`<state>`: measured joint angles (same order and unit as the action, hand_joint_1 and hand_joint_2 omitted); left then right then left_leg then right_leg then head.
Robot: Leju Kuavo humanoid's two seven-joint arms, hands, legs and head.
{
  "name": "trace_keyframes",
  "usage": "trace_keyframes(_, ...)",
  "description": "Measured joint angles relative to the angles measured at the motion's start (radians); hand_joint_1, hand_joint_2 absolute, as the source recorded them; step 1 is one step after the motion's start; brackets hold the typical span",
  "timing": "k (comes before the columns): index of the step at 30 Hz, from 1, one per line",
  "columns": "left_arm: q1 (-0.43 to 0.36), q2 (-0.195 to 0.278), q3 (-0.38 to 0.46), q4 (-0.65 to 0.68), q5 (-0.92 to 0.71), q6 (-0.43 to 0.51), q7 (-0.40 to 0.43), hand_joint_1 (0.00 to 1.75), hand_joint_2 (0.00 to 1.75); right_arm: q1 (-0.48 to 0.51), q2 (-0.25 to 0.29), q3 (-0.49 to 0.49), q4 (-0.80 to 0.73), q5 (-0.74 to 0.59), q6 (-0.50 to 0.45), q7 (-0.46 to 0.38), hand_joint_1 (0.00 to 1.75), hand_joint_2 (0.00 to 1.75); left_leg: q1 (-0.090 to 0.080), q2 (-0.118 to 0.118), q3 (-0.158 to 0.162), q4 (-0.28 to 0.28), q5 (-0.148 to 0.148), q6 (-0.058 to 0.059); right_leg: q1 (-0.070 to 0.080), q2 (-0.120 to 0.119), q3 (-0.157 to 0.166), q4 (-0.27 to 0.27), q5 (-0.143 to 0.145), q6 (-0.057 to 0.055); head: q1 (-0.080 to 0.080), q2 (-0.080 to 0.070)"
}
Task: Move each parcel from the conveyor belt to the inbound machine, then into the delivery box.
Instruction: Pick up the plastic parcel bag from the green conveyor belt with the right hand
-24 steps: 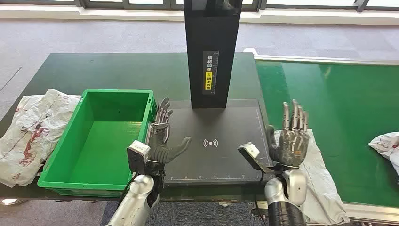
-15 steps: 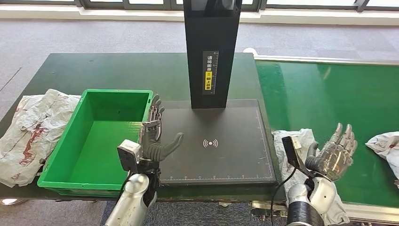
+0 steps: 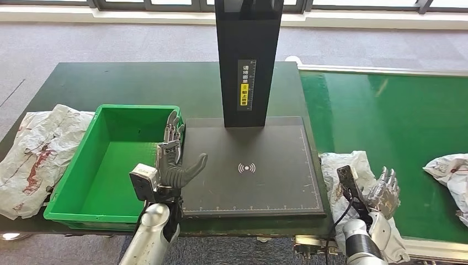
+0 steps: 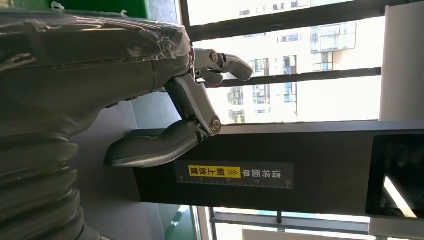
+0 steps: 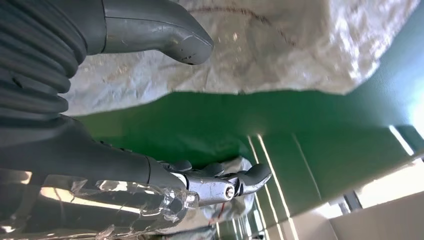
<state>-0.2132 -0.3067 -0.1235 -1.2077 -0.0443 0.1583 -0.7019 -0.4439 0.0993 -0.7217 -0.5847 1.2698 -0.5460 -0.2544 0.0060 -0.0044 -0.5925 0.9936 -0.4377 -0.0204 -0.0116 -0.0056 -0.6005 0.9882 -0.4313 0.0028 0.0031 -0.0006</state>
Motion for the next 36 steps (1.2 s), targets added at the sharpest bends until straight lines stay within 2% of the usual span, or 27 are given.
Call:
trace_keyframes(6, 0.003, 0.0, 0.011, -0.004, 0.0, 0.008, 0.0, 0.0, 1.75, -0.026, -0.027, 0.0, 0.093, 0.015, 0.032, 0.066, 0.0, 1.75, 0.0, 0.0, 0.0, 0.0, 0.0, 0.0, 0.0, 0.0, 0.0, 0.0, 0.0, 0.0, 0.0, 0.0)
trace_keyframes(9, 0.004, 0.0, 0.016, -0.004, -0.005, 0.009, 0.0, 0.0, 1.75, -0.038, -0.037, 0.0, 0.126, -0.002, 0.101, 0.074, 0.0, 1.75, 0.0, 0.0, 0.0, 0.0, 0.0, 0.0, 0.0, 0.0, 0.0, 0.0, 0.0, 0.0, 0.0, 0.0)
trace_keyframes(13, 0.005, 0.0, 0.022, -0.004, -0.015, 0.0, 0.0, 0.0, 1.75, -0.047, -0.049, -0.001, 0.153, -0.073, 0.249, -0.009, 1.75, 1.75, 0.0, 0.0, 0.0, 0.0, 0.0, 0.0, 0.0, 0.0, 0.0, 0.0, 0.0, 0.0, 0.0, 0.0)
trace_keyframes(16, 0.005, 0.0, 0.026, -0.004, -0.016, -0.004, 0.0, 0.0, 1.75, -0.049, -0.057, -0.003, 0.163, -0.099, 0.342, -0.053, 1.75, 1.75, 0.0, 0.0, 0.0, 0.0, 0.0, 0.0, 0.0, 0.0, 0.0, 0.0, 0.0, 0.0, 0.0, 0.0)
trace_keyframes(19, 0.005, 0.0, 0.027, -0.004, -0.019, -0.004, 0.0, 0.0, 1.75, -0.053, -0.061, -0.003, 0.171, -0.107, 0.379, -0.064, 1.75, 1.75, 0.0, 0.001, 0.001, 0.0, 0.0, 0.0, 0.001, 0.001, 0.0, 0.0, 0.0, 0.0, 0.0, 0.0)
trace_keyframes(36, 0.007, 0.0, 0.038, -0.004, -0.02, -0.004, 0.0, 0.0, 1.75, -0.076, -0.071, -0.003, 0.189, -0.113, 0.401, -0.066, 1.75, 1.75, 0.0, 0.002, 0.002, 0.0, 0.0, 0.0, 0.002, 0.003, 0.001, 0.0, 0.0, 0.0, 0.0, 0.0)
